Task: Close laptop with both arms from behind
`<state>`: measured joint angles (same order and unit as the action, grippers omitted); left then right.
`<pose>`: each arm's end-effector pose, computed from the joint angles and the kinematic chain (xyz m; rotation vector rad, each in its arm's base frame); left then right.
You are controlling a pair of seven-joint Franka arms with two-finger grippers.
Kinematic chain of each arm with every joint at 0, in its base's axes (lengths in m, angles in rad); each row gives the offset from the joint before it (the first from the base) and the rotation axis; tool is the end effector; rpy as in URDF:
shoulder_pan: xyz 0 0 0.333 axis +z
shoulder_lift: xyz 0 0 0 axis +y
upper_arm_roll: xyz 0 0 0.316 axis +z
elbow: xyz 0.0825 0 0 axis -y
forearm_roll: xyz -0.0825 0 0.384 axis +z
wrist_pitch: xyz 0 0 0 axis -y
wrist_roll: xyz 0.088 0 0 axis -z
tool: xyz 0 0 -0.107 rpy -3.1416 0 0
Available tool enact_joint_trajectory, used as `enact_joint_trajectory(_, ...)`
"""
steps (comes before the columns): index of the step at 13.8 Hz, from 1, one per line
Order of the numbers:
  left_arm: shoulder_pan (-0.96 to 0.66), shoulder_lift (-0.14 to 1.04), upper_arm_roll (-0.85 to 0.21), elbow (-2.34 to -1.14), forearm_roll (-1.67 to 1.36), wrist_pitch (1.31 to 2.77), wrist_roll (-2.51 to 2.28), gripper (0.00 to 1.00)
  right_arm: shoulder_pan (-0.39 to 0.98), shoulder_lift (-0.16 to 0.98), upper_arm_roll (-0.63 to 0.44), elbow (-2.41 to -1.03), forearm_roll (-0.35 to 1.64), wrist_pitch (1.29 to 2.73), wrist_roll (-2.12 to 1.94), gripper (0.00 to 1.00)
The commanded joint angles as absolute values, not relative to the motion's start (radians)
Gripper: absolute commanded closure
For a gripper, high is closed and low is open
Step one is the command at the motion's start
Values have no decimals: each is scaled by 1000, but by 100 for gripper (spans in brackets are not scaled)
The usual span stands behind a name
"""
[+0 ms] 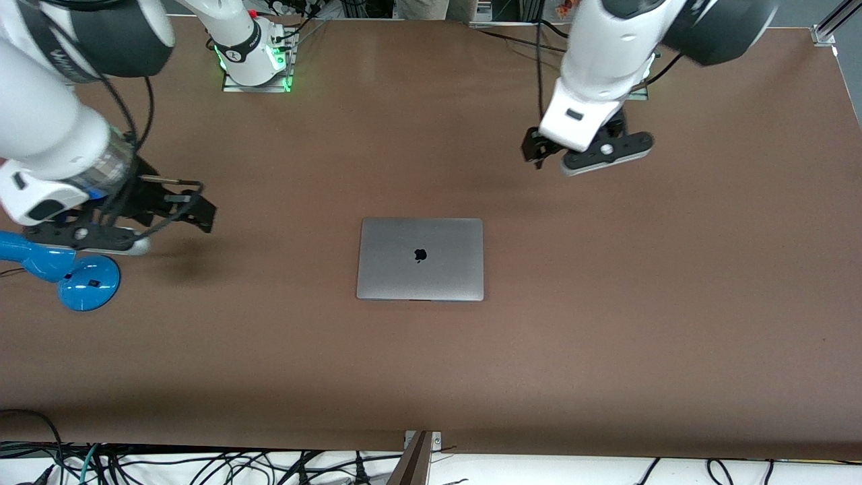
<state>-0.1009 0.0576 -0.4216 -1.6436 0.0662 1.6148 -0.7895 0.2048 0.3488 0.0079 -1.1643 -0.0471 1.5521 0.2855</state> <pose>0.4997 -0.2732 0.5643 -3.0318 -0.3980 0.0590 0.6427 0.1325 0.6029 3.1051 -0.1167 0.0757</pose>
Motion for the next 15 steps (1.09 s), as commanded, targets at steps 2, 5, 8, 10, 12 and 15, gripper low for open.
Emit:
enact_joint_trajectory(2,52,-57,-428,-1724,28,1574,-576,0,105,313,25,-1190,10,1528,224,0)
enact_joint_trajectory(5,197,-63,-419,-1723,-23,1562,-361,0,46,302,25,-1203,25,1528,155,1)
enact_joint_trajectory(8,204,-67,-289,-1723,-25,1555,-172,0,2,301,46,-1215,18,1528,133,1)
enact_joint_trajectory(10,215,-77,-232,-1727,-26,1552,-63,0,-12,293,46,-1239,6,1534,130,0)
enact_joint_trajectory(12,195,-83,-154,-1740,-28,1551,-3,0,-34,290,46,-1258,3,1546,62,0)
enact_joint_trajectory(15,82,-90,9,-1738,-35,1540,37,0,-46,288,46,-1258,3,1548,29,0)
